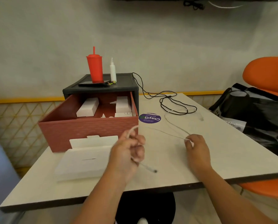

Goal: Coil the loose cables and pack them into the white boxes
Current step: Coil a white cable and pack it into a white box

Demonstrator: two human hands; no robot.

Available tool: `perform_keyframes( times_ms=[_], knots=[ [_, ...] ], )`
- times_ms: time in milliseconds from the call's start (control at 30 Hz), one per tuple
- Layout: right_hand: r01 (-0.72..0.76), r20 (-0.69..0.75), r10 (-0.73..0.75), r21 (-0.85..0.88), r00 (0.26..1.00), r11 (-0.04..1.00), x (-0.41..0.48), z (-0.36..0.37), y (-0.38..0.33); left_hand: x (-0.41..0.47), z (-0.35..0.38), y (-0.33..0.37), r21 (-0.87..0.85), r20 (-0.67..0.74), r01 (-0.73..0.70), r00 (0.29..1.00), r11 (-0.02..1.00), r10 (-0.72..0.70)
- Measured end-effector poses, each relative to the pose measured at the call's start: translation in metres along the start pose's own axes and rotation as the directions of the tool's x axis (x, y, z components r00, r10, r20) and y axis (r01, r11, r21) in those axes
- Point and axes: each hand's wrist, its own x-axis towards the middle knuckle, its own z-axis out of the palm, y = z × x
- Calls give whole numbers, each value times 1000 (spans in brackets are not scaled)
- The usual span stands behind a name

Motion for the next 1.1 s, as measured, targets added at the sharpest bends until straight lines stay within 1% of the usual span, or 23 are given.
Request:
perform_keyframes(
  times_ms=[67, 133, 267, 367, 467, 533, 567, 600, 633, 667, 733, 767, 800, 867, 933, 967, 1033, 1100],
  knots=[
    [28, 11, -29, 37, 1000, 999, -13, -8, -12, -12, -3, 28, -113, 55, -79, 995, 991, 85],
    [100, 89, -106, 63, 990, 993, -31, -11, -28, -23, -7, 50, -168, 90, -147, 982, 975, 164],
    [256, 192, -276, 124, 942, 959, -73, -6, -64, -38, -17, 70, -179, 53, -281, 954, 943, 295],
    [396, 248, -395, 48, 884, 917, -94, 3, -82, -44, -20, 71, -133, 37, -347, 934, 928, 355],
    [525, 207, -505, -53, 838, 849, -104, 11, -98, -50, -24, 76, -125, 30, -375, 924, 918, 381],
    [505, 255, -481, -36, 839, 862, -107, 10, -118, -53, -28, 79, -98, 35, -368, 927, 925, 372],
    [449, 328, -437, 43, 838, 892, -108, 9, -128, -55, -30, 80, -80, 44, -360, 930, 929, 364],
    [319, 403, -361, 170, 841, 932, -110, 8, -138, -57, -31, 80, -62, 55, -351, 934, 934, 354],
    [187, 471, -302, 275, 829, 943, -112, 9, -145, -59, -33, 79, -49, 65, -339, 938, 939, 342],
    [117, 495, -290, 350, 819, 929, -114, 10, -152, -61, -35, 79, -45, 71, -326, 942, 944, 328],
    [21, 473, -277, 477, 836, 878, -117, 14, -166, -64, -38, 78, -51, 81, -297, 950, 953, 301],
    [34, 447, -288, 496, 847, 868, -118, 17, -171, -65, -40, 78, -58, 86, -285, 953, 957, 289],
    [90, 402, -306, 474, 863, 876, -119, 21, -176, -66, -42, 79, -63, 90, -277, 955, 959, 281],
    [219, 263, -342, 403, 902, 889, -117, 30, -183, -70, -44, 83, -58, 96, -266, 958, 962, 270],
    [313, 154, -391, 375, 907, 873, -111, 37, -189, -73, -46, 85, -47, 92, -252, 963, 967, 255],
    [333, 133, -409, 386, 903, 860, -107, 41, -193, -75, -48, 86, -44, 86, -242, 966, 969, 245],
    [291, 155, -402, 468, 902, 835, -100, 44, -203, -78, -53, 89, -64, 86, -194, 976, 979, 199],
    [187, 221, -386, 600, 896, 778, -95, 49, -210, -78, -59, 92, -141, 117, -123, 983, 982, 139]
  ],
)
